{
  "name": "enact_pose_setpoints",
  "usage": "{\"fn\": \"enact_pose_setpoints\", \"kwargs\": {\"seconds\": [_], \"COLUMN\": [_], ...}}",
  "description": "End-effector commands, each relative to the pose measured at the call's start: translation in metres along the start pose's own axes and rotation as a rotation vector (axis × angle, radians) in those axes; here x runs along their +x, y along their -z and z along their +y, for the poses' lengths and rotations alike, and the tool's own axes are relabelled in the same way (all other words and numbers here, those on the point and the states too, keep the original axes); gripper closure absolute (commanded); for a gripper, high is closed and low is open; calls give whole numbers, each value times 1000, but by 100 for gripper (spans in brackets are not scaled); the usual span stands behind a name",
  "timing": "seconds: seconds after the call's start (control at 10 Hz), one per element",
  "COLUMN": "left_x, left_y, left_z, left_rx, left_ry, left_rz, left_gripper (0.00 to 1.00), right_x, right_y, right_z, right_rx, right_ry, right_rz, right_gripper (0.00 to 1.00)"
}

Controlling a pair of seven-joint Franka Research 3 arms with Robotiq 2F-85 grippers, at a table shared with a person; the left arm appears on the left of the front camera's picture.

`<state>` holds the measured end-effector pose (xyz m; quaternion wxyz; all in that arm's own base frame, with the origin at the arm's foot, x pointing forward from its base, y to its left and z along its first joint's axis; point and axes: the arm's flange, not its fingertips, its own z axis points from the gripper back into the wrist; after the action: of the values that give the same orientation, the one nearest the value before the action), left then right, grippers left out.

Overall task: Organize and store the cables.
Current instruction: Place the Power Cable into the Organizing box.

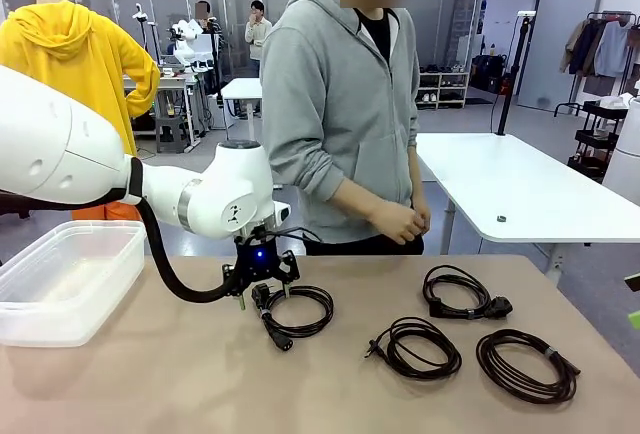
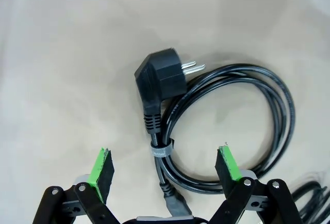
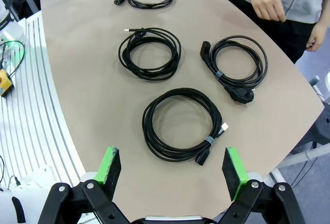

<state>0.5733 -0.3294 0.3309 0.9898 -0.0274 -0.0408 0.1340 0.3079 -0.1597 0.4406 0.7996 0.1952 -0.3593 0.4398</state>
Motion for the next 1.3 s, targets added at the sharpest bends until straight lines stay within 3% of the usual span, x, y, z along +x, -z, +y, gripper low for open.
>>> {"fn": "enact_pose_setpoints", "kwargs": {"seconds": [0.0, 0.5, 0.7, 0.8, 0.9, 1.0, 1.2], "left_x": [5, 7, 7, 7, 8, 8, 7], "left_y": [11, 21, 23, 24, 24, 23, 22], "left_z": [-5, -5, -6, -6, -6, -6, -6], "left_rx": [21, 46, 60, 69, 72, 74, 76], "left_ry": [-7, -13, -5, 4, 6, 7, 7], "left_rz": [37, 37, 31, 23, 17, 19, 27], "left_gripper": [0, 0, 30, 66, 88, 100, 100], "right_x": [0, 0, 0, 0, 0, 0, 0], "right_y": [-1, -1, -1, -1, -1, -1, -1], "right_z": [-2, -2, -2, -2, -2, -2, -2], "right_rx": [3, 3, 3, 3, 3, 3, 3], "right_ry": [-17, -17, -17, -17, -17, -17, -17], "right_rz": [-15, -15, -15, -15, -15, -15, -15], "right_gripper": [0, 0, 0, 0, 0, 0, 0]}}
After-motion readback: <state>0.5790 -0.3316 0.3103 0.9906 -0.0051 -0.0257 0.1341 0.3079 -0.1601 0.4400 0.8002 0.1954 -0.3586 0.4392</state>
